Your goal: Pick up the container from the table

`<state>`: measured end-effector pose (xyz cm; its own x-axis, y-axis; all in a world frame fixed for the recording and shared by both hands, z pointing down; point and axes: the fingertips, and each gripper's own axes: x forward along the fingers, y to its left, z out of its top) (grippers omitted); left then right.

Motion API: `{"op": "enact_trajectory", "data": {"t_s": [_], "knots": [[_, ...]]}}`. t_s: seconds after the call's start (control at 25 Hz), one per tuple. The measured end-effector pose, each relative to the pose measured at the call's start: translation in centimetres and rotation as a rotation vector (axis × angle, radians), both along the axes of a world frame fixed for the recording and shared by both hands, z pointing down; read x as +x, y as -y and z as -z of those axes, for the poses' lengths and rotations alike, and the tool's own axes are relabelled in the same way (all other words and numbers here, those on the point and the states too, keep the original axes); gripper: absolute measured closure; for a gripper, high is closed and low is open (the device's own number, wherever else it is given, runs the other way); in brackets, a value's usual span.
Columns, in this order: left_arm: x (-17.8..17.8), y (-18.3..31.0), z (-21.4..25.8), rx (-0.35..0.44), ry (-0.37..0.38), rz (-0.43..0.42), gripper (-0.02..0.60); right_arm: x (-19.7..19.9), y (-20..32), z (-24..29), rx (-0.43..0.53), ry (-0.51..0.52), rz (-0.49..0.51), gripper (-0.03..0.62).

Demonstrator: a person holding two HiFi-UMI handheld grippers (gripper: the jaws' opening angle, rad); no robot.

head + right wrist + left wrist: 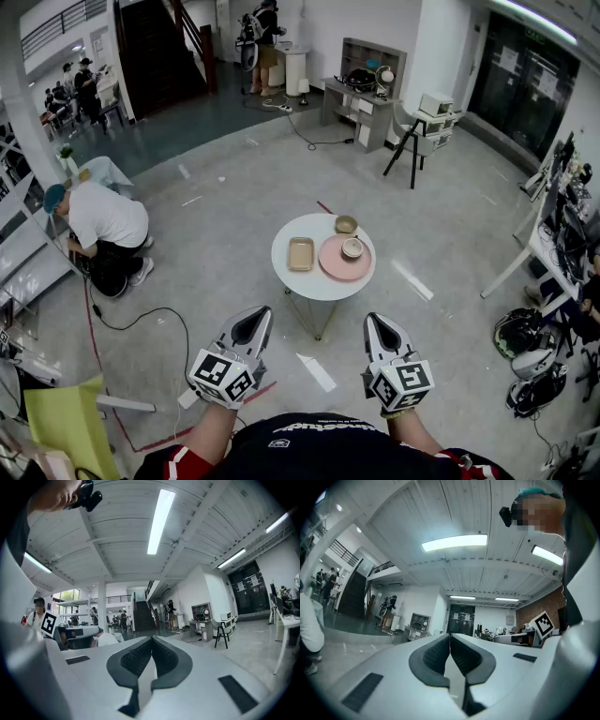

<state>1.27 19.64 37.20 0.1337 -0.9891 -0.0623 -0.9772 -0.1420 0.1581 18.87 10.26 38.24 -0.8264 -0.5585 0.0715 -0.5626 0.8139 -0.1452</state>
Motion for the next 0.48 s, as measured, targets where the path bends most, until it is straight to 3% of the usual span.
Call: {"op": "enact_trajectory", "data": {"t_s": [0.48], "knots": [[0.98,0.39,-0.08,-0.001,-0.001,-0.016,0.557,0.44,-0.10,-0.08,0.003,0.000,0.009,0.583]]}}
